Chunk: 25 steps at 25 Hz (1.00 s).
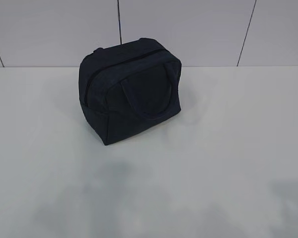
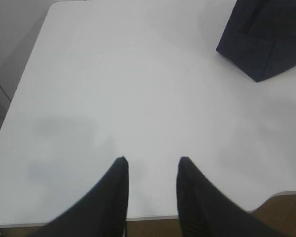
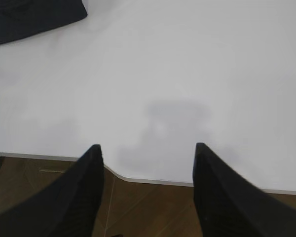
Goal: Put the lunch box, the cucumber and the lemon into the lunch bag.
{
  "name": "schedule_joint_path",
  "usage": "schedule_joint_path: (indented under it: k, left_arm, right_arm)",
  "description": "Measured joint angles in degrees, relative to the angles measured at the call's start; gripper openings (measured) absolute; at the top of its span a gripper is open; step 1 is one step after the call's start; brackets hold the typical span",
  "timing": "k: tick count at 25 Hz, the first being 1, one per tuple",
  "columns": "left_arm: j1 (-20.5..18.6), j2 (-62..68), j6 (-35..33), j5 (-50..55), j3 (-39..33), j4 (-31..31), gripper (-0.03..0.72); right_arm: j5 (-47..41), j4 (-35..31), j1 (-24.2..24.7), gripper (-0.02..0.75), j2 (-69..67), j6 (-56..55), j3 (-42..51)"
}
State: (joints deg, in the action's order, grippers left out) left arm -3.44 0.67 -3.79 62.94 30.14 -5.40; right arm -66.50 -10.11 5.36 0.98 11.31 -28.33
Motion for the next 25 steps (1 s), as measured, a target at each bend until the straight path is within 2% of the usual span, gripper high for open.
schedule_joint_path:
  k: [25]
  left_arm:
    - [0.00,0.00,0.00,0.00,0.00,0.00,0.236]
  right_arm:
    - [0.00,0.00,0.00,0.433,0.00,0.00,0.00]
